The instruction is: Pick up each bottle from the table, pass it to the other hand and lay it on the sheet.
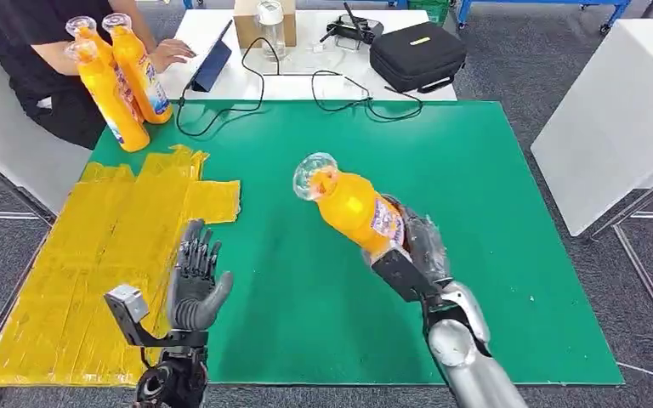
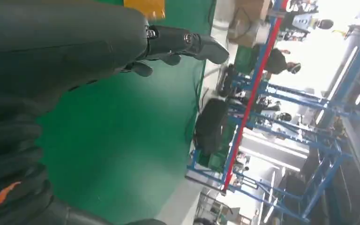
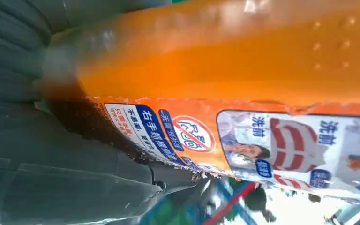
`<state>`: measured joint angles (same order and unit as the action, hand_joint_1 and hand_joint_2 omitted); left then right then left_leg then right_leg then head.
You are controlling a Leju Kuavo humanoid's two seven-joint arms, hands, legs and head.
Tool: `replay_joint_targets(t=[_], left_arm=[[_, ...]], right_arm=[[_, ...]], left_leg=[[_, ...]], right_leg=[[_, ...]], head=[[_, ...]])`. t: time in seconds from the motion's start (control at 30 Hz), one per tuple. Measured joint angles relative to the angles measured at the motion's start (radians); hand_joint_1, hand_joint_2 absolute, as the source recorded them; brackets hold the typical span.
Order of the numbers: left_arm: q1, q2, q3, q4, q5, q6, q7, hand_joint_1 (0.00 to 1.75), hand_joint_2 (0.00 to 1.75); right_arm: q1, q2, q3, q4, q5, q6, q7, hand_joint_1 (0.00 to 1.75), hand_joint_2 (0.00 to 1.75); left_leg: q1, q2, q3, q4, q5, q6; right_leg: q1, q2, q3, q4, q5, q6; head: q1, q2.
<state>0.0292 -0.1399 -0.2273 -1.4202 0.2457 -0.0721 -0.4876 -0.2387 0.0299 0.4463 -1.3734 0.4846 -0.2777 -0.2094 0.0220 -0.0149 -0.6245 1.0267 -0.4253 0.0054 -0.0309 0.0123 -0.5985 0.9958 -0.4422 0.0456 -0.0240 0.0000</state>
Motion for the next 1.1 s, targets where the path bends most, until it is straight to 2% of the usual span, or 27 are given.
replay_joint_targets(t=[0.17,0.27,0.47,0.73,1.1], left_arm=[[-0.021,-0.023,-0.034,-0.018,-0.018,0.007,0.031,0.0,1.75],[-0.03,-0.032,-0.044,-0.027,-0.024,0.006,0.041,0.0,1.75],[-0.033,-0.036,-0.046,-0.043,-0.034,-0.006,0.051,0.0,1.75],[-0.054,-0.044,-0.061,-0.056,-0.039,-0.032,0.081,0.0,1.75],[-0.069,-0.047,-0.06,-0.045,-0.037,-0.028,0.103,0.0,1.75]], right_arm=[[-0.074,0.123,0.046,0.076,-0.073,0.002,0.002,1.75,1.75],[-0.095,0.169,0.063,0.109,-0.076,0.003,0.009,1.75,1.75],[-0.116,0.215,0.08,0.162,-0.048,0.027,0.049,1.75,1.75],[-0.184,0.299,0.112,0.394,0.033,0.014,0.079,1.75,1.75],[-0.237,0.329,0.131,0.528,0.017,0.021,0.114,1.75,1.75]], left_leg=[[0.001,-0.001,0.0,0.0,0.001,0.0],[0.001,0.0,0.0,0.0,0.001,0.0],[0.0,0.0,-0.001,0.0,0.001,0.0],[0.001,-0.001,-0.001,0.0,0.001,-0.001],[0.001,0.0,-0.001,0.0,0.001,-0.001]], right_leg=[[0.001,-0.001,0.0,0.0,0.0,0.0],[0.001,-0.001,0.0,0.0,0.0,0.0],[0.0,-0.001,-0.001,0.0,0.0,0.0],[0.001,-0.001,-0.001,0.0,0.0,0.0],[0.0,0.0,-0.002,0.0,0.0,0.0]], head=[[0.0,0.0],[0.0,0.0],[0.0,0.0],[0.0,0.0],[0.0,0.0]])
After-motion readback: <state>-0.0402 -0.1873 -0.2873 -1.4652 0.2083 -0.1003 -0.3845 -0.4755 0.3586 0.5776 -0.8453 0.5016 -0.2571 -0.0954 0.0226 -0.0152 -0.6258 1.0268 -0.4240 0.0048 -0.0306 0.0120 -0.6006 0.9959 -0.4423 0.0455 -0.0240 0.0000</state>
